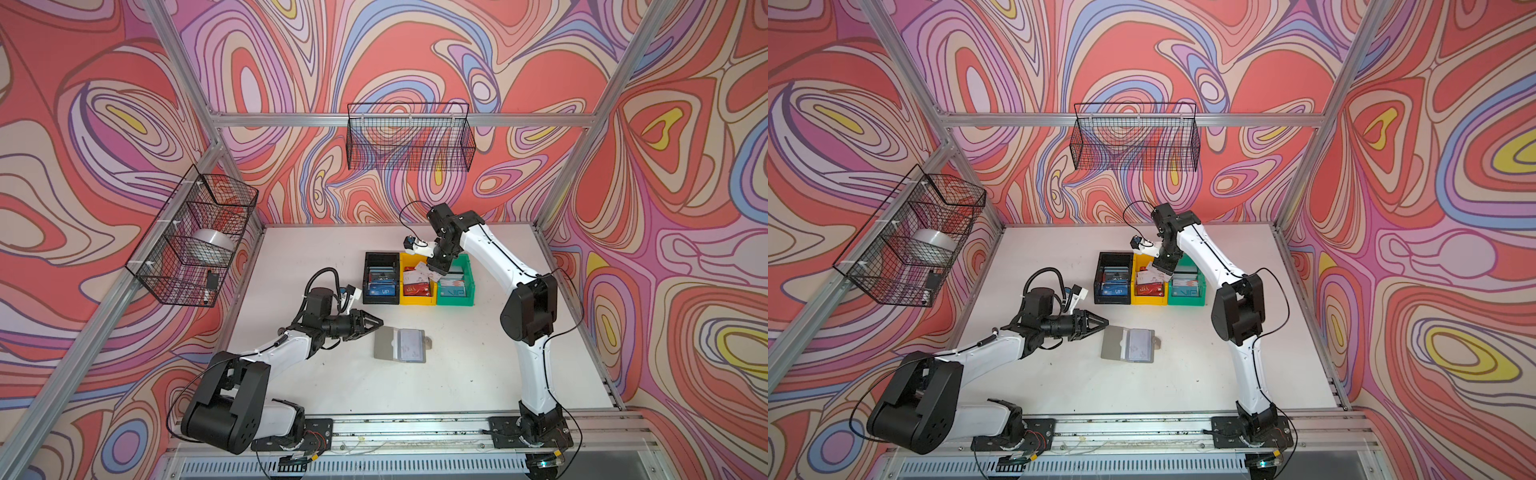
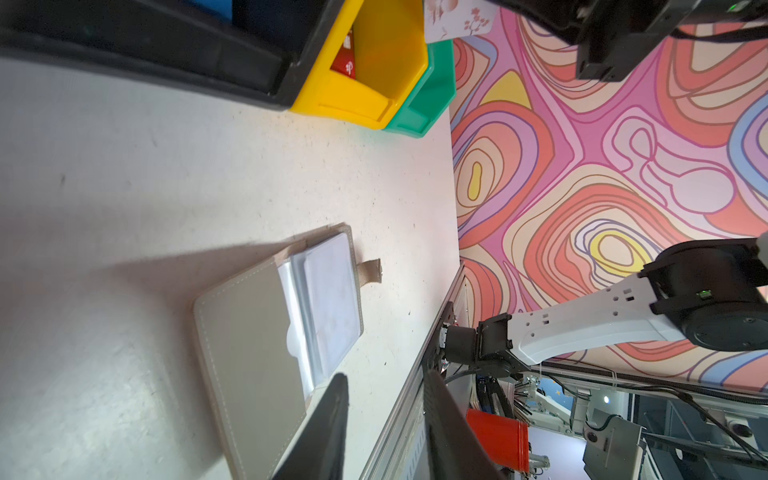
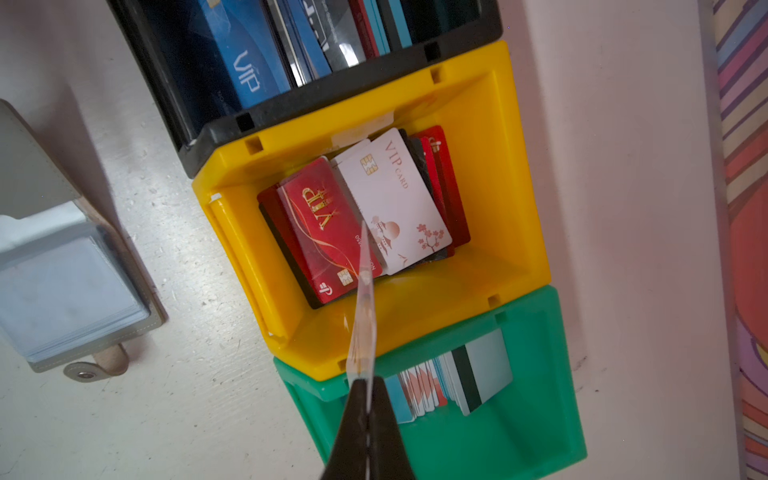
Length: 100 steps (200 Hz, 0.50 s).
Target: Take the credit cards out of the card holder
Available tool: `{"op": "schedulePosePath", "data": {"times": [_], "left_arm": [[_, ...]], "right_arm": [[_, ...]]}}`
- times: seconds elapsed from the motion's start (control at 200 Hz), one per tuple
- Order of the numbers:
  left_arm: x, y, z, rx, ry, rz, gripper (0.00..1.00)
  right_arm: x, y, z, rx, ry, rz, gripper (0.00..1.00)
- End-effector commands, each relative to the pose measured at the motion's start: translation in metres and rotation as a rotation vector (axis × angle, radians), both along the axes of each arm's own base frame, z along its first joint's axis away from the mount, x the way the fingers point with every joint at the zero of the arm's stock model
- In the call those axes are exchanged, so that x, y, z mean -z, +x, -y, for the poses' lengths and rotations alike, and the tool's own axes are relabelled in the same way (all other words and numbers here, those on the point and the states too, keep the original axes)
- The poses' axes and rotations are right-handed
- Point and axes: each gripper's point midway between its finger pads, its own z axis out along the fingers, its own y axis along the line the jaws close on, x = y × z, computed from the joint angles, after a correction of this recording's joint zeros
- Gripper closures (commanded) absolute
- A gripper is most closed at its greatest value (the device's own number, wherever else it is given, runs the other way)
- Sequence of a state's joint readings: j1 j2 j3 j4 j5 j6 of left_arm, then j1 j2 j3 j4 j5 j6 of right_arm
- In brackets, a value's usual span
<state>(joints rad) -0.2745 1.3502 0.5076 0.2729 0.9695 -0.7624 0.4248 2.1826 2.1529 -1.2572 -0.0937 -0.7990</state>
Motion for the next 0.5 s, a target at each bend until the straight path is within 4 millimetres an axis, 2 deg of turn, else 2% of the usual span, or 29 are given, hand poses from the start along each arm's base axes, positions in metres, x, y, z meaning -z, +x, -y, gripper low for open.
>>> {"op": "schedulePosePath", "data": {"times": [0.0, 0.17, 0.496], "left_arm": [[-0.016, 0.009, 0.002, 0.009, -0.022, 0.056, 0.66], [-0.017, 0.01, 0.002, 0.009, -0.025, 0.059, 0.66], [-0.016, 0.009, 0.002, 0.007, -0.023, 0.057, 0.66]], "right_arm": [[0.003, 0.008, -0.009, -0.067, -0.012, 0.057, 1.0], [-0.006, 0.011, -0.019, -0.111, -0.008, 0.099, 1.0], [0.006, 0.021, -0.027, -0.149, -0.02, 0.104, 1.0]]}}
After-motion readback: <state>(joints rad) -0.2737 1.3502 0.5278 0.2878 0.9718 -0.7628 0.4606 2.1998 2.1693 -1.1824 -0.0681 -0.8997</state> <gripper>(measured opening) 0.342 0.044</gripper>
